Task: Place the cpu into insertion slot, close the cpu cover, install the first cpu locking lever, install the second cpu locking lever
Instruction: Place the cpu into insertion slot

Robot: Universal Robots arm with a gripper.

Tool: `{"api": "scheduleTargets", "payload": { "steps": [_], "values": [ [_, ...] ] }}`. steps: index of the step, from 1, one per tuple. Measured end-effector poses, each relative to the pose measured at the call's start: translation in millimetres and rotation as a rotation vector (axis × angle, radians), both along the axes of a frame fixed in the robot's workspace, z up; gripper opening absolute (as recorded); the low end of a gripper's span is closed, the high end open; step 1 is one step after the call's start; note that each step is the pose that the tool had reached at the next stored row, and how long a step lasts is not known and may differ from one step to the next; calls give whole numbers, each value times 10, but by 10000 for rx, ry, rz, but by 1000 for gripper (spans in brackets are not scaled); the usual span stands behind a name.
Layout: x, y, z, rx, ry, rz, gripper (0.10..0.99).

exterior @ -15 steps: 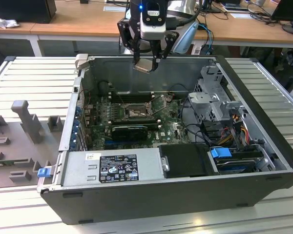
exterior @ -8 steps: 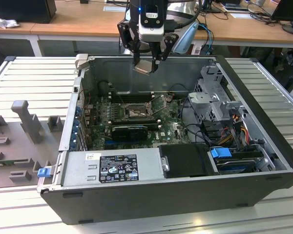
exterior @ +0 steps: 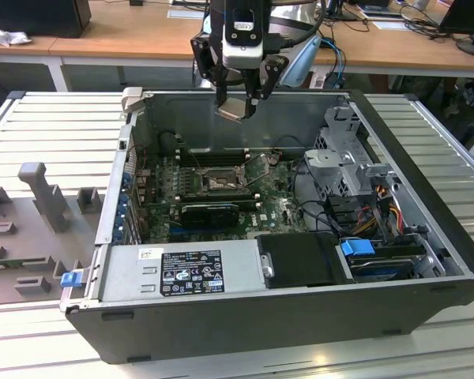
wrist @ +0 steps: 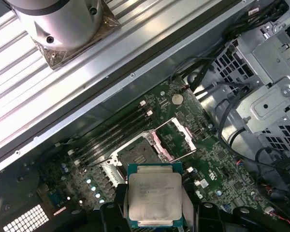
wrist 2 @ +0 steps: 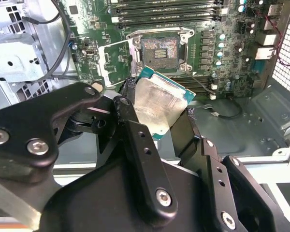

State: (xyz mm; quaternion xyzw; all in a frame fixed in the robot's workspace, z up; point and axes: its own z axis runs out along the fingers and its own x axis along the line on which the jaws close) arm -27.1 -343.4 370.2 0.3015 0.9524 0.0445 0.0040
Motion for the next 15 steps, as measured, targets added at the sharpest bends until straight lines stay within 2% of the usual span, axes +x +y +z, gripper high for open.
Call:
{"api": "scheduleTargets", "payload": {
  "steps": [15],
  "values": [
    [0, 0, -8, 1, 0, -958, 533]
  ]
}}
